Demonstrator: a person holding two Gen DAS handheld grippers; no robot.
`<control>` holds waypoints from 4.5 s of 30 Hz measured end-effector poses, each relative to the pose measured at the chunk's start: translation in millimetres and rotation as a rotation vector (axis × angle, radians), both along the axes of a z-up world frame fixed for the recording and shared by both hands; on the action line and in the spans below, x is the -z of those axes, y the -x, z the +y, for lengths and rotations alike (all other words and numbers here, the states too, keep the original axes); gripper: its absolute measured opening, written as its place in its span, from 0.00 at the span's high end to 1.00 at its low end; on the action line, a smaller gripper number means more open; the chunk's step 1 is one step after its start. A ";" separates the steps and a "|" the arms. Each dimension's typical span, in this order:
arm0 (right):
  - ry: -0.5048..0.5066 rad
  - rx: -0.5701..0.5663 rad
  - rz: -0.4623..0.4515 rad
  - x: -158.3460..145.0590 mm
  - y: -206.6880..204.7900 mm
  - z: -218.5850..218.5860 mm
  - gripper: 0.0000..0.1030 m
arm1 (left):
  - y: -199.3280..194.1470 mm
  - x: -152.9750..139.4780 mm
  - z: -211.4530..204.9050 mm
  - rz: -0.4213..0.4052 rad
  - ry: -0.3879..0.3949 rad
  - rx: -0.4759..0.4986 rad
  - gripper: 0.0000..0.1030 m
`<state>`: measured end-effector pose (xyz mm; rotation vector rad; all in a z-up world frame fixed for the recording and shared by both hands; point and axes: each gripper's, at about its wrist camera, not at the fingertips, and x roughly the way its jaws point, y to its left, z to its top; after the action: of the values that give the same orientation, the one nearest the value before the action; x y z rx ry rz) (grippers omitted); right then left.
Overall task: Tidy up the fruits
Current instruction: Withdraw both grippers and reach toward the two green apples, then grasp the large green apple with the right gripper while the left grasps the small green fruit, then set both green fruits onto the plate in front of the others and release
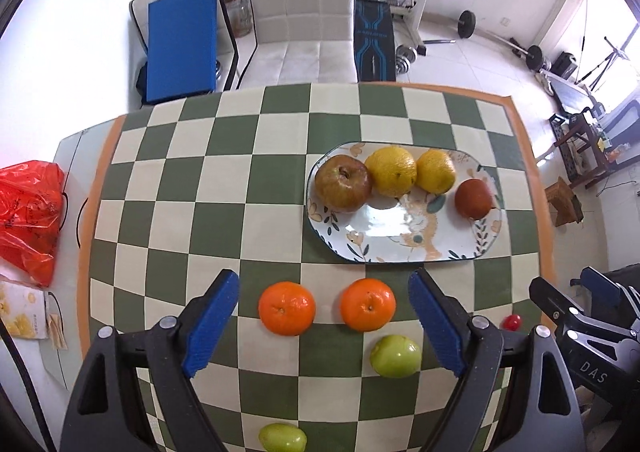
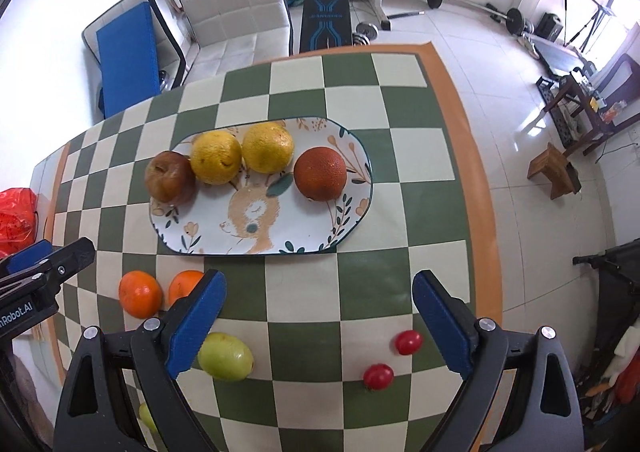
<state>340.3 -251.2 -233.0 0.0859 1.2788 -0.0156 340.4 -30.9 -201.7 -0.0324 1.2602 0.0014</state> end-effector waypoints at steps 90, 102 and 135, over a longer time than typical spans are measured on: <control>-0.192 -0.176 0.394 163.8 120.1 61.7 0.36 | 110.3 171.5 -5.2 0.456 0.018 0.003 0.41; -0.343 -0.072 0.269 113.1 76.4 32.9 0.36 | 7.2 74.6 -14.4 0.283 0.199 0.000 0.41; -0.253 -0.068 0.140 108.3 -73.5 6.1 0.11 | -108.4 101.1 -32.2 0.281 0.106 -0.006 0.07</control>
<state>413.8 -245.0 -341.3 0.2629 1.4183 0.2018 448.8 -63.0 -302.8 -0.1313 1.5400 -0.0570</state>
